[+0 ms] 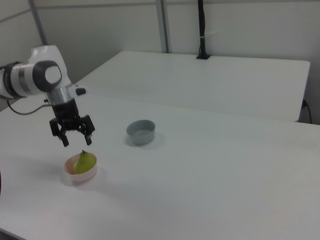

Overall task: Place the pear in the bowl
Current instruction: 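Open the gripper and raise it away from the bowl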

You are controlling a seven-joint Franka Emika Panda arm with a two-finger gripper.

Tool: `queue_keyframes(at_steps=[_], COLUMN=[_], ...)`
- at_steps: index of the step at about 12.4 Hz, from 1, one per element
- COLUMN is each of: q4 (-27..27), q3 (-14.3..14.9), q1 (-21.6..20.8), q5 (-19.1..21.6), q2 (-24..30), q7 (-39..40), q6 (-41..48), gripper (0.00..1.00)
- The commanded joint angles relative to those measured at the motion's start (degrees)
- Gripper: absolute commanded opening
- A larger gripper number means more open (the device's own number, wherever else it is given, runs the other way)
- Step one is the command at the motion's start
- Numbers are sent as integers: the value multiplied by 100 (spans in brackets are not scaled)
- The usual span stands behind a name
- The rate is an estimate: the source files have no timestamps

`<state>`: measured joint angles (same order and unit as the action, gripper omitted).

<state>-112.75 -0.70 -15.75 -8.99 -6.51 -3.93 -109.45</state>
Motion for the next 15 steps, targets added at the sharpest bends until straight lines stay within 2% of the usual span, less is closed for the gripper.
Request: queue_keyframes(at_steps=[1, 4, 6, 9, 15], q4=[734, 1630, 1905, 1967, 1985], q3=[96, 96, 105, 114, 140], q1=[36, 430, 668, 967, 1144], q5=[64, 344, 538, 548, 530], q2=[141, 168, 351, 598, 643], q7=[-73, -47, -90, -99, -11], q6=[704, 1398, 1444, 1444, 1725], gripper=[100, 100, 100, 100, 100])
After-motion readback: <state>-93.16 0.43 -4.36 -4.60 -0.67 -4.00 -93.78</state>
